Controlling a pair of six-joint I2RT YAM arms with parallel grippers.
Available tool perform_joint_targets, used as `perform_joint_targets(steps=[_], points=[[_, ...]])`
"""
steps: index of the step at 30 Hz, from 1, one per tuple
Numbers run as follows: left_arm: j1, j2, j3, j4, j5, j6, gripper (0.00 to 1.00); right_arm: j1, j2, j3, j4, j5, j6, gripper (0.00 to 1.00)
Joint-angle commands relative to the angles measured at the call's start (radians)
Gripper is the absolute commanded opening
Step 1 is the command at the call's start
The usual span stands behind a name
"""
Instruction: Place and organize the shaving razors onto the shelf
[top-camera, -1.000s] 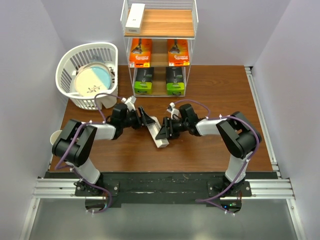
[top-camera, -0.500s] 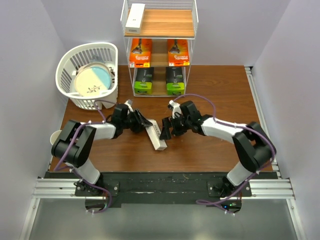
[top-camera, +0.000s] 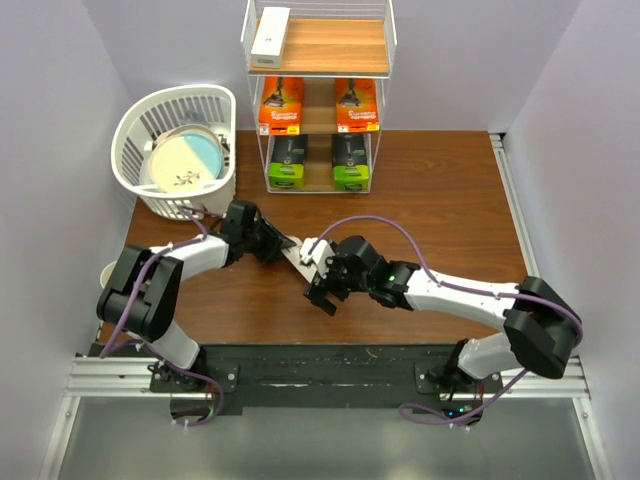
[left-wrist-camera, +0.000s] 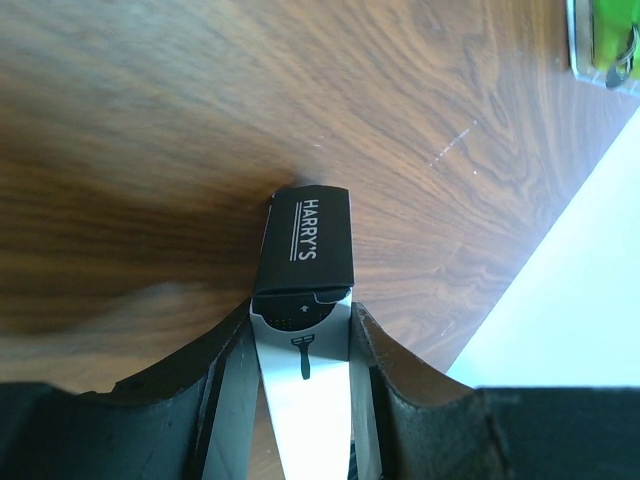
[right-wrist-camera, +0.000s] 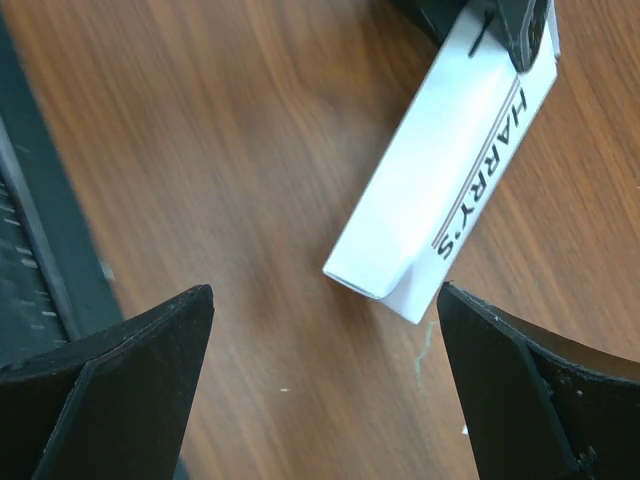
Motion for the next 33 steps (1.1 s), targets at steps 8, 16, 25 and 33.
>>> perform_joint_targets(steps=[8,16,25,33], points=[[0.036,-0.06,-0.003,-0.069,0.023,-0.079,0.32,0.025,0.098,0.013,0.086,0.186,-0.081,0.99],[0.036,-0.063,-0.015,-0.061,0.037,-0.085,0.32,0.025,0.167,0.039,0.135,0.198,-0.062,0.99],[0.038,-0.063,-0.021,-0.055,0.039,-0.088,0.33,0.025,0.205,0.077,0.163,0.192,-0.068,0.89],[0.038,-0.058,-0.012,-0.044,0.039,-0.093,0.33,0.024,0.227,0.109,0.114,0.164,-0.084,0.67]])
